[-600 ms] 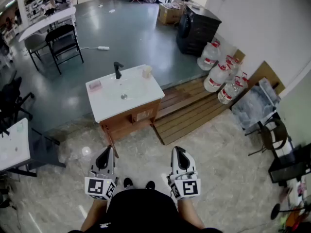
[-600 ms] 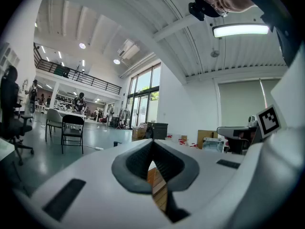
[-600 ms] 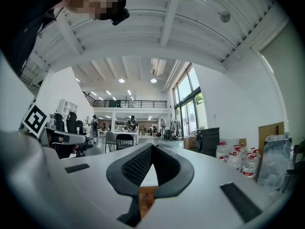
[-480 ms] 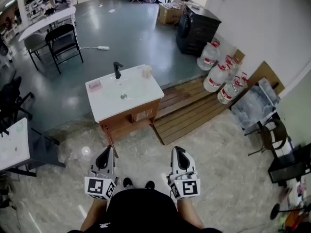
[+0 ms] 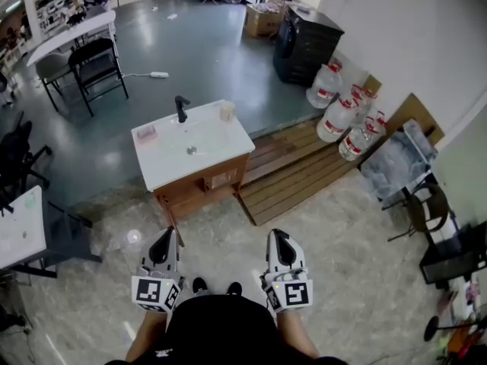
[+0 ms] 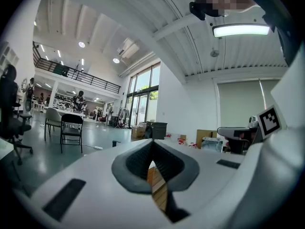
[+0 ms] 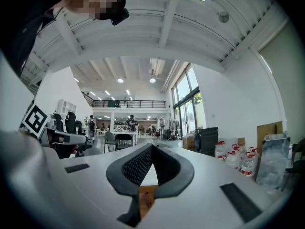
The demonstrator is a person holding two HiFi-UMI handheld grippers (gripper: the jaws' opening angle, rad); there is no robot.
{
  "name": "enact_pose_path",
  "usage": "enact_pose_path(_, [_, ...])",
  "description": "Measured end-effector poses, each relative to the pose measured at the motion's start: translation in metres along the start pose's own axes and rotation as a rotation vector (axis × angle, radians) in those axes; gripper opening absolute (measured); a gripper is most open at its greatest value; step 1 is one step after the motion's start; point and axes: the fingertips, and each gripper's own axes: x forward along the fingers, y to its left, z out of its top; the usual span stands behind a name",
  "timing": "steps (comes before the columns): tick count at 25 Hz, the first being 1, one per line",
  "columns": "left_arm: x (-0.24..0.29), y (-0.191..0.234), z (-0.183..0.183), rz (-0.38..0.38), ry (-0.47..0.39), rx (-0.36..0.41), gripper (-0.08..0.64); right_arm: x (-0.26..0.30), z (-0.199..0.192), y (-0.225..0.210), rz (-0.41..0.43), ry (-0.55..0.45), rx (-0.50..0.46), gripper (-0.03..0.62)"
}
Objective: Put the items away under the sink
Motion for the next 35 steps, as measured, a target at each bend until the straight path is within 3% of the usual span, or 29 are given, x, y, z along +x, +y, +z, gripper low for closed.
enact_pose_path(12, [-0.002, -0.007, 0.000, -0.006, 0.015, -0.005, 0.006, -0.007, 0.005, -0.008, -0.005, -0.019, -0.027, 0.017])
enact_pose_path(23, [-0.004, -0.006, -0.003, -0.002, 0.018, 0.005, 0.006, -0.007, 0.009, -0.009, 0.003, -0.032, -0.012, 0.089])
enact_pose_path(35, [-0.006, -0.009, -0.003, -0.002, 0.024, 0.001, 0.006, -0.007, 0.007, -0.015, -0.002, -0.009, 0.007, 0.318])
